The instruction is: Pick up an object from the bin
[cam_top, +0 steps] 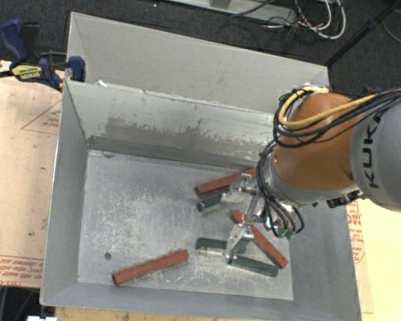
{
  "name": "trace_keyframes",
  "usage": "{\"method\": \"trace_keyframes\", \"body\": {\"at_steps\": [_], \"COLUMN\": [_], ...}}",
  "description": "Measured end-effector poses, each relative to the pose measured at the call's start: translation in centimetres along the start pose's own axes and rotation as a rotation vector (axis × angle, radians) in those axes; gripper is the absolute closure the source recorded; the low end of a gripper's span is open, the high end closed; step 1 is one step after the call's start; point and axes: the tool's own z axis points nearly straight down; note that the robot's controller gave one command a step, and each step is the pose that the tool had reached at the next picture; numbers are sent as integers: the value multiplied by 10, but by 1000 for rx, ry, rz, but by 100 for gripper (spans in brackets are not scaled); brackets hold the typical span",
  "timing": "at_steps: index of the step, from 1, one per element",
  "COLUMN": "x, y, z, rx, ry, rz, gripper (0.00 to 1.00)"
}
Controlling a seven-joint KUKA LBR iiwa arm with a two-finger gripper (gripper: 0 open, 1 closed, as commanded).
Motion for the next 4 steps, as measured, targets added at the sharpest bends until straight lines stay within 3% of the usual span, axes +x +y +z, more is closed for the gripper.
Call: {"method": "trace_keyframes", "body": {"at_steps": [1, 2, 3, 4], "x": [-2, 8, 8, -8], "y": [0, -27, -27, -26], "z": [-3, 80, 80, 45], "rx": [0, 1, 1, 0], "ry": [-7, -21, -21, -6], "rz": [0, -103, -103, -100], "gripper": [0, 100, 100, 100]}}
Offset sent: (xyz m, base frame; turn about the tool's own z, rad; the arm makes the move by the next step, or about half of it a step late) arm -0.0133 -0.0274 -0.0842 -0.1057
